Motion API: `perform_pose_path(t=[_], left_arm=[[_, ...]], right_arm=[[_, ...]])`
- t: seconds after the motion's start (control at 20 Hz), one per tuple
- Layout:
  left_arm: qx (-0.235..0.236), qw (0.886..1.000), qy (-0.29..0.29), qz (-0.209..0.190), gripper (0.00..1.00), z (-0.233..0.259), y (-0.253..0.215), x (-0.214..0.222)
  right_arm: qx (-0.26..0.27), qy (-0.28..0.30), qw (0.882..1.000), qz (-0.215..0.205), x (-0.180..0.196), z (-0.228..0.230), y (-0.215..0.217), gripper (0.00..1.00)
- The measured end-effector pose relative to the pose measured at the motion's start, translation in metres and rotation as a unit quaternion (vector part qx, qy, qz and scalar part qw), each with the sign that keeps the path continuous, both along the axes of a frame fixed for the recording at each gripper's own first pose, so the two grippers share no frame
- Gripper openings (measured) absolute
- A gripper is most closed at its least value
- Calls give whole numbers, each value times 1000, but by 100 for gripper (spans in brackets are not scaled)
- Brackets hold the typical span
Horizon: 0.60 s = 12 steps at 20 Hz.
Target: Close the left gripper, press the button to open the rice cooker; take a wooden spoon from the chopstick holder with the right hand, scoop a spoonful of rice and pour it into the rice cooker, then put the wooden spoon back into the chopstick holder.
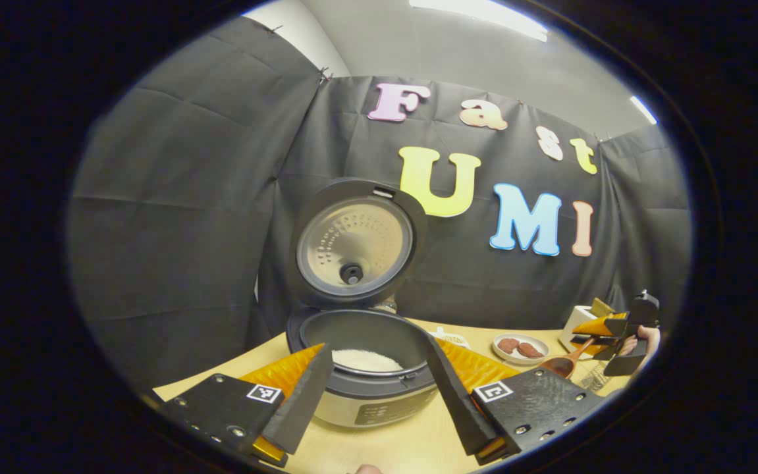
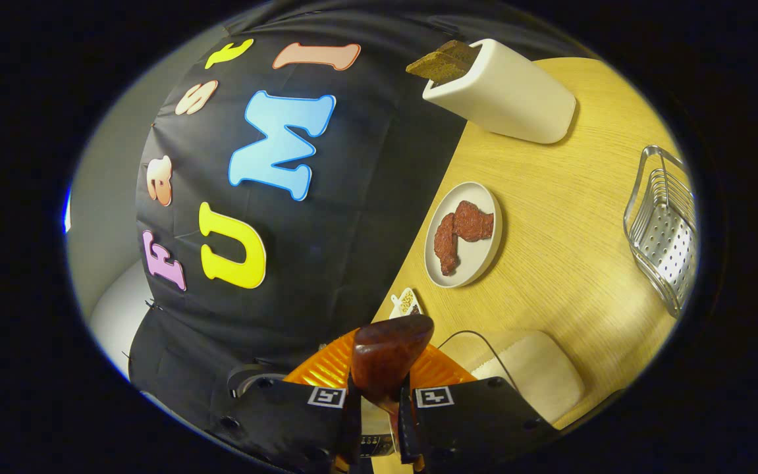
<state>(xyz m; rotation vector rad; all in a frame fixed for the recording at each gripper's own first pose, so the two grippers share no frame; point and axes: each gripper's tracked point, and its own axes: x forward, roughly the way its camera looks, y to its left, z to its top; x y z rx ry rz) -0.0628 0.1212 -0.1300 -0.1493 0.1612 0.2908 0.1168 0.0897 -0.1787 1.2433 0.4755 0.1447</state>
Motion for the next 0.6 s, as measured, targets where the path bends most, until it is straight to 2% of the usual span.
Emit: perform_pose_path(t=[0.25, 0.6], left_arm=[[0, 1000, 3, 12, 90, -3, 16, -8], [2, 1000, 3, 21, 89, -3, 40, -21]], right_arm=[[48, -18, 999, 13, 10, 32, 28, 24], [86, -41, 995, 30, 22, 65, 75, 24]])
